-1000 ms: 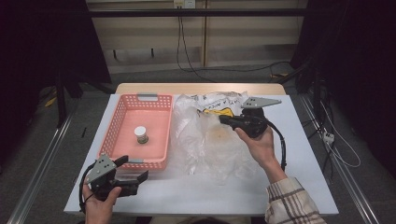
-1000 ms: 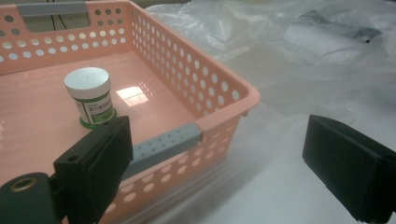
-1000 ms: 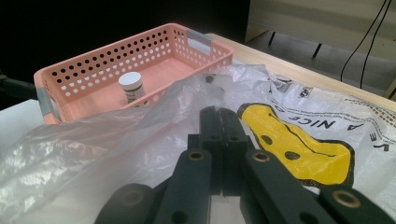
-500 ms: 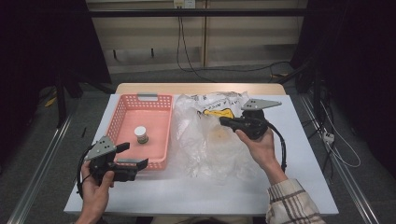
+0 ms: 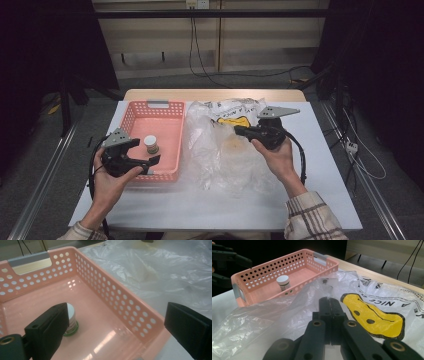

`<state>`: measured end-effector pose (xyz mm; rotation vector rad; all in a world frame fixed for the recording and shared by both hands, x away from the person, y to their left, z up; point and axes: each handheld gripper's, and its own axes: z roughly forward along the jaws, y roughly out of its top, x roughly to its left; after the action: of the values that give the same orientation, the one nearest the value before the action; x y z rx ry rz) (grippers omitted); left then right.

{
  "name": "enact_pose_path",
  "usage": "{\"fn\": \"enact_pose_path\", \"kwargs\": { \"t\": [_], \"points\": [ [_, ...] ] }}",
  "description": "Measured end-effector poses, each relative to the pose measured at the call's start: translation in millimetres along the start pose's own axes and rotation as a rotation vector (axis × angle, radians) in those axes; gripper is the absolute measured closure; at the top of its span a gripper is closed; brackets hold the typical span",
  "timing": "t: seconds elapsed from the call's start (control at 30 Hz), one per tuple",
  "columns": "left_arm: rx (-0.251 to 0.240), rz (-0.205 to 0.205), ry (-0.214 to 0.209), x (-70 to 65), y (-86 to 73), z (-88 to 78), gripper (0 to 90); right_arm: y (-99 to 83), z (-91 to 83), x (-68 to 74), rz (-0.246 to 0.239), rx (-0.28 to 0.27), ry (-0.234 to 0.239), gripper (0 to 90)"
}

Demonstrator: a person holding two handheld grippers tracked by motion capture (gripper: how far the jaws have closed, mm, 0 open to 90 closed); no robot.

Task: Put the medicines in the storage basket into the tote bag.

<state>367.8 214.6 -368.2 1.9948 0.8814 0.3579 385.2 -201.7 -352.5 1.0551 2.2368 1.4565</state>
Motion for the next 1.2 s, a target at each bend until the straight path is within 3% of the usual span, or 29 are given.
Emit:
{"fn": "enact_pose_path", "kwargs": {
  "t": [0.17, 0.33, 0.47, 0.53, 0.73, 0.83, 1.0, 1.07, 1.2],
  "points": [
    [0.04, 0.006, 0.025, 12.7, 10.6, 8.8, 7.1, -0.3, 1.7, 0.2, -0.002, 0.005, 0.001, 90.0],
    [0.077, -0.027, 0.016, 24.8, 17.3, 20.5, 8.7, 0.1, 1.9, 0.9, -0.004, 0.003, 0.002, 90.0],
    [0.069, 0.002, 0.03, 30.2, 18.8, 29.6, 15.1, -0.3, 3.8, 0.5, -0.005, 0.009, 0.002, 90.0],
    [0.09, 0.017, 0.035, 33.5, 20.9, 37.2, 15.8, -0.7, 5.5, 0.0, -0.001, 0.011, 0.006, 90.0],
    [0.178, -0.038, 0.035, 49.2, 19.6, 60.4, 17.1, -1.4, 5.9, -1.2, 0.0, 0.013, 0.005, 90.0],
    [0.208, 0.003, 0.06, 47.7, 19.8, 66.1, 24.1, -1.6, 6.7, -1.1, -0.001, 0.015, 0.005, 90.0],
    [0.236, -0.046, 0.059, 55.9, 18.5, 76.3, 25.0, -2.0, 8.4, 0.2, -0.003, 0.023, 0.007, 90.0],
    [0.256, -0.053, 0.063, 56.4, 17.3, 79.8, 32.3, -2.4, 9.0, -0.3, -0.001, 0.024, 0.007, 90.0],
    [0.278, -0.067, 0.086, 59.4, 16.1, 81.3, 30.9, -3.1, 9.8, -0.8, -0.001, 0.028, 0.009, 90.0]
  ]
}}
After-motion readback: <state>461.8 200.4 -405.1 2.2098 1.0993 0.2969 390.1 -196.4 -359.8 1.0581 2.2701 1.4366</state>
